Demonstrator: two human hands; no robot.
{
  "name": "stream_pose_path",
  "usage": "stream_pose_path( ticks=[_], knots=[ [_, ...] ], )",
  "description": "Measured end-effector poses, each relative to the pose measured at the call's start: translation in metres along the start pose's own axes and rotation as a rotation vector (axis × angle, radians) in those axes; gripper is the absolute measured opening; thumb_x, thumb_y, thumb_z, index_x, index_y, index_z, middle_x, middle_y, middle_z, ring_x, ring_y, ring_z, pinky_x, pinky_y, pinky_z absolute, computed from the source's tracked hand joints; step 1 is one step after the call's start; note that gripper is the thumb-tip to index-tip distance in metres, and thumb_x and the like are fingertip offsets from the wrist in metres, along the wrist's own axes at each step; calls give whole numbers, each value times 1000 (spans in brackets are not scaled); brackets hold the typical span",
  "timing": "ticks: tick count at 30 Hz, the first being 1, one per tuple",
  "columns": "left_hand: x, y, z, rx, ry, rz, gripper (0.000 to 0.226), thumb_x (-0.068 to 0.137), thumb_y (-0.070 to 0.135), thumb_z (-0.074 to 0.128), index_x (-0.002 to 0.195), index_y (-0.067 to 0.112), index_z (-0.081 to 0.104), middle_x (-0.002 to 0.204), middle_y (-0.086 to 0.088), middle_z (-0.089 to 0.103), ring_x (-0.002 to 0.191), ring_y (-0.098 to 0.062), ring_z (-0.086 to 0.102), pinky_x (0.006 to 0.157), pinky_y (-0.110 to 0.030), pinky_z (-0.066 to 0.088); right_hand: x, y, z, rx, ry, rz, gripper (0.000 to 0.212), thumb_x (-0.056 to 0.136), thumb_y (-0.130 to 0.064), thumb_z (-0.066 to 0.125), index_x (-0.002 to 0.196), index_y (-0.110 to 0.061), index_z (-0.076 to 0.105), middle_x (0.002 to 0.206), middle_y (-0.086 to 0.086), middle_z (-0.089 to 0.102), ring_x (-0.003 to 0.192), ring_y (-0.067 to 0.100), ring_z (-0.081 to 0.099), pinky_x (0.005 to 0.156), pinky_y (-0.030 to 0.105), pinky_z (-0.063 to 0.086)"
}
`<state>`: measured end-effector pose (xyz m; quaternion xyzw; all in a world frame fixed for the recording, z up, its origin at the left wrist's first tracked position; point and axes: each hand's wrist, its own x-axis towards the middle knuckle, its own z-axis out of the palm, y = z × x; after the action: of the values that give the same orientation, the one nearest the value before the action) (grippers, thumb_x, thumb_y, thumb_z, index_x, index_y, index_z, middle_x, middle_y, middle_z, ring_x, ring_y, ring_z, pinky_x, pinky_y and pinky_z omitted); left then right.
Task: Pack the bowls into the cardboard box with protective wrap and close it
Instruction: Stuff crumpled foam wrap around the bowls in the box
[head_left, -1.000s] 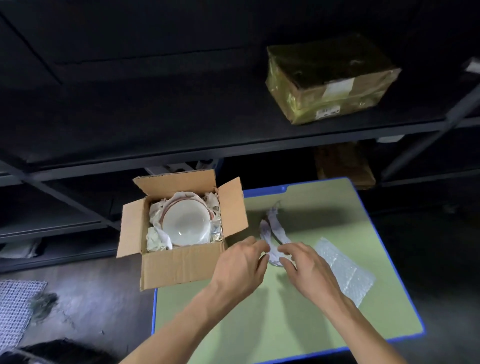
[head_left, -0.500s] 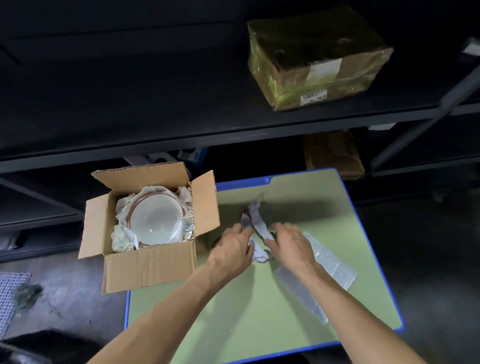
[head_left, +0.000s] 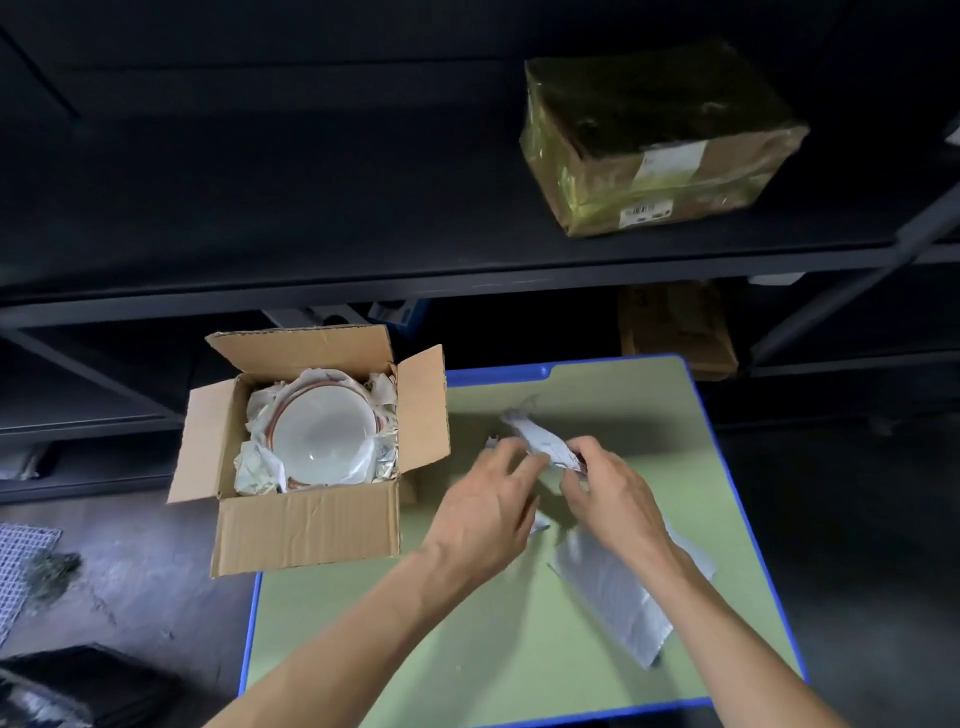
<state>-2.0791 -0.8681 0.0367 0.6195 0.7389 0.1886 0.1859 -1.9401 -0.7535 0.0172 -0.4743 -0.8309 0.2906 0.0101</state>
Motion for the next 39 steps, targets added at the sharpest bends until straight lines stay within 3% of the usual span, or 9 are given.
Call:
stream_pose_path(
  ticks=[5, 10, 14, 21, 24, 28, 31, 33, 39],
  knots=[
    [17, 13, -27, 147, 46, 100, 79, 67, 16, 82, 137, 20, 44, 142, -5, 43, 129, -28, 42, 83, -35, 56, -20, -19, -40, 202, -17, -98, 21, 99, -19, 44, 114, -28, 56, 102, -10, 65, 95, 13, 57, 82, 34, 46],
    [14, 4, -55, 133, 157, 115, 22, 94, 25, 50, 115, 22, 53, 94, 2, 58, 86, -26, 57, 62, -40, 47, -31, -38, -64, 345, -98, -134, 23, 101, -22, 41, 110, -35, 58, 84, -8, 62, 82, 8, 56, 74, 28, 44],
    [3, -1, -73, 122, 164, 113, 25, 96, 40, 39, 103, 20, 50, 86, 3, 59, 77, -26, 57, 58, -39, 44, -29, -53, -70, 234, -102, -251, 24, 96, -47, 52, 120, -43, 54, 103, -29, 60, 100, -7, 56, 86, 20, 44],
    [-12, -7, -104, -8, 291, 125, 20, 95, 26, 59, 114, 19, 57, 98, 4, 56, 89, -22, 55, 65, -38, 47, -24, -90, -66, 159, 92, -418, 18, 100, -45, 51, 102, -31, 63, 88, -13, 60, 88, 9, 57, 79, 39, 49],
    [-20, -13, -122, -47, 362, 114, 27, 98, 36, 59, 121, 23, 57, 107, 7, 58, 101, -18, 54, 73, -37, 48, -27, -103, -72, 189, 119, -420, 16, 100, -41, 53, 98, -29, 63, 83, -11, 61, 82, 11, 57, 74, 37, 49],
    [-29, -29, -147, -131, 380, 55, 31, 98, 42, 60, 122, 23, 61, 104, 11, 60, 92, -10, 54, 77, -23, 42, -30, -125, -80, 210, 97, -414, 18, 101, -34, 53, 84, -30, 58, 66, -7, 56, 64, 11, 51, 58, 25, 40],
    [-34, -47, -162, -216, 333, -8, 26, 97, 46, 58, 117, 31, 62, 99, 16, 60, 89, -5, 56, 75, -26, 46, -27, -145, -77, 250, 63, -385, 12, 100, -34, 53, 106, -37, 64, 72, -17, 66, 73, 1, 62, 67, 19, 46],
    [-39, -61, -169, -237, 319, -44, 18, 97, 43, 60, 113, 35, 63, 100, 16, 62, 92, -6, 58, 77, -31, 49, -25, -158, -68, 224, 26, -390, 18, 100, -37, 52, 115, -38, 61, 78, -19, 70, 81, 4, 66, 76, 29, 52],
    [-60, -111, -170, -270, 266, -121, 14, 95, 31, 65, 108, 31, 69, 102, 17, 66, 98, -3, 59, 82, -30, 48, -28, -188, -22, 109, -22, -415, 15, 97, -40, 52, 110, -37, 58, 70, -12, 62, 72, 10, 55, 74, 38, 51]
  ],
)
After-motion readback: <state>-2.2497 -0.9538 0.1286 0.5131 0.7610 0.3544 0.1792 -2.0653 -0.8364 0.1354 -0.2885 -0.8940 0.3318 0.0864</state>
